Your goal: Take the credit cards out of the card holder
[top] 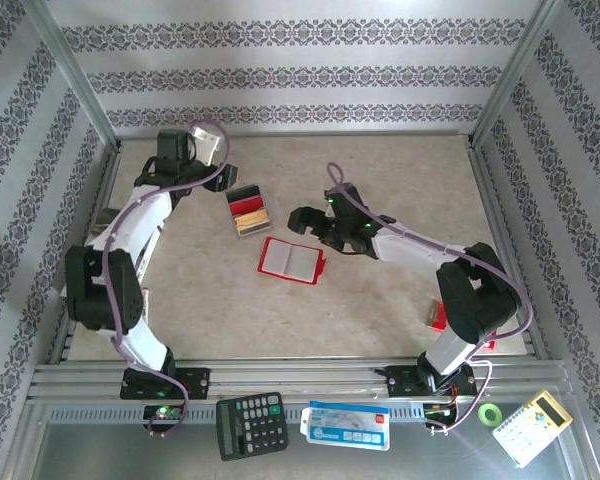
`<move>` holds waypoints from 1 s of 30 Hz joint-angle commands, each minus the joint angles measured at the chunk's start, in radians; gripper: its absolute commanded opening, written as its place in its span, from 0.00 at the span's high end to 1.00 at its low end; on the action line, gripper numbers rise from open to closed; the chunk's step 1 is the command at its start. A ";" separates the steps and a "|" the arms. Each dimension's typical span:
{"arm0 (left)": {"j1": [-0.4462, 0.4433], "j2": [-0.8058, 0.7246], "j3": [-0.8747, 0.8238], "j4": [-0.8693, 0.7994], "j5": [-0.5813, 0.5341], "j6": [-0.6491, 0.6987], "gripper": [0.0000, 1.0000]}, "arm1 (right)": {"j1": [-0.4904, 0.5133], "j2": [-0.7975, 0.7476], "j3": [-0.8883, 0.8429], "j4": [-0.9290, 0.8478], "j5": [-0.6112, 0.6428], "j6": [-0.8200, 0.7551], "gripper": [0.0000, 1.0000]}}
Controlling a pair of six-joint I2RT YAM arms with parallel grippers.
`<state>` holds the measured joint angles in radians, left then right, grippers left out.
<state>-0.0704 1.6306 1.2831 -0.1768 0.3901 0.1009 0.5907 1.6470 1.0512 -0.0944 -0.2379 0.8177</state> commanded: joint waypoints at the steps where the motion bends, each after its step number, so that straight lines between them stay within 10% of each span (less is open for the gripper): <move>1: 0.012 -0.113 -0.154 0.187 -0.078 -0.225 0.26 | 0.069 0.036 0.101 -0.208 0.172 -0.151 0.04; 12: 0.031 -0.375 -0.461 0.193 -0.249 -0.510 0.00 | 0.232 0.340 0.448 -0.486 0.309 -0.260 0.16; 30: 0.040 -0.385 -0.527 0.140 -0.178 -0.479 0.00 | 0.247 0.568 0.654 -0.655 0.295 -0.318 0.15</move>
<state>-0.0437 1.2366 0.7330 -0.0051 0.1978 -0.3965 0.8276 2.1815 1.6726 -0.6746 0.0196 0.5251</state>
